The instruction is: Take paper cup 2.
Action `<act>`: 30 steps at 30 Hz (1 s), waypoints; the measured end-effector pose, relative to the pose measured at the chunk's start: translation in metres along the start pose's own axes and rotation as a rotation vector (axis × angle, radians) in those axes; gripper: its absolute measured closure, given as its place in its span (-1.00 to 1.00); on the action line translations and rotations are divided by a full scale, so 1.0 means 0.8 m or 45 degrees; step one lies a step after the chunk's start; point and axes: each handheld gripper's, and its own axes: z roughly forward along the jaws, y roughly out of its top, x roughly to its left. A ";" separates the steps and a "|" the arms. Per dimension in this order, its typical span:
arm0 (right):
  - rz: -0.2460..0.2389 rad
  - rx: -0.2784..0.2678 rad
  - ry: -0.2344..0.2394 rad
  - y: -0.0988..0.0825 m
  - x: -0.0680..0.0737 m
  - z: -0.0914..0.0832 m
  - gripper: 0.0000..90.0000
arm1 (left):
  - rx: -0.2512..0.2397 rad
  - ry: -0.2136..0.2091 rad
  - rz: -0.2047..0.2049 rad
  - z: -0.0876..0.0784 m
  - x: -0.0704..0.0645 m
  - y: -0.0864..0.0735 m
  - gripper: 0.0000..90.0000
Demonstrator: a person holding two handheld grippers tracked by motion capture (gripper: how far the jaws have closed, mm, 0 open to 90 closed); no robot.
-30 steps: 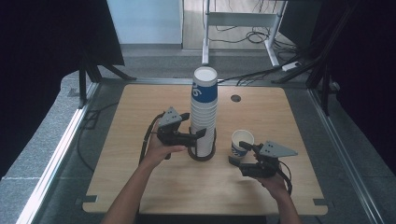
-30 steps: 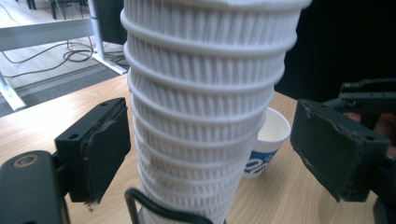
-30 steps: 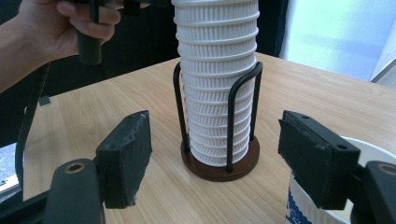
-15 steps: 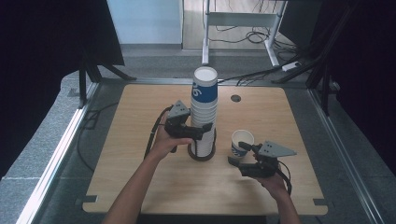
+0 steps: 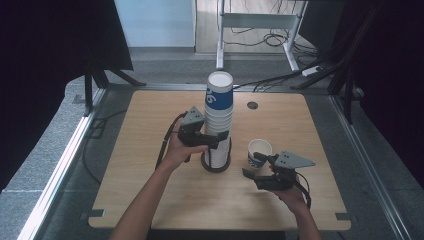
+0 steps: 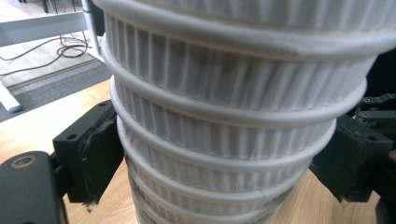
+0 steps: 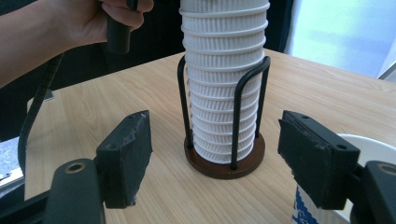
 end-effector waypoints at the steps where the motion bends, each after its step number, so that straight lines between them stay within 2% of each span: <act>1: 0.001 0.001 0.006 0.000 0.000 0.001 -0.41 | 0.000 0.000 0.000 0.000 0.000 0.000 -0.74; 9: -0.006 -0.002 0.030 0.011 -0.006 0.004 -0.40 | 0.001 -0.002 0.007 0.000 0.001 0.000 -0.73; 14: -0.008 -0.047 0.055 0.034 -0.013 0.001 -0.38 | 0.001 -0.003 0.008 0.000 0.000 0.000 -0.73; 21: -0.038 -0.054 0.090 0.072 -0.025 -0.001 -0.38 | 0.002 -0.004 0.008 0.000 0.000 0.000 -0.73; 30: -0.054 -0.056 0.140 0.105 -0.034 0.001 -0.38 | 0.002 -0.005 0.009 -0.001 0.000 0.000 -0.73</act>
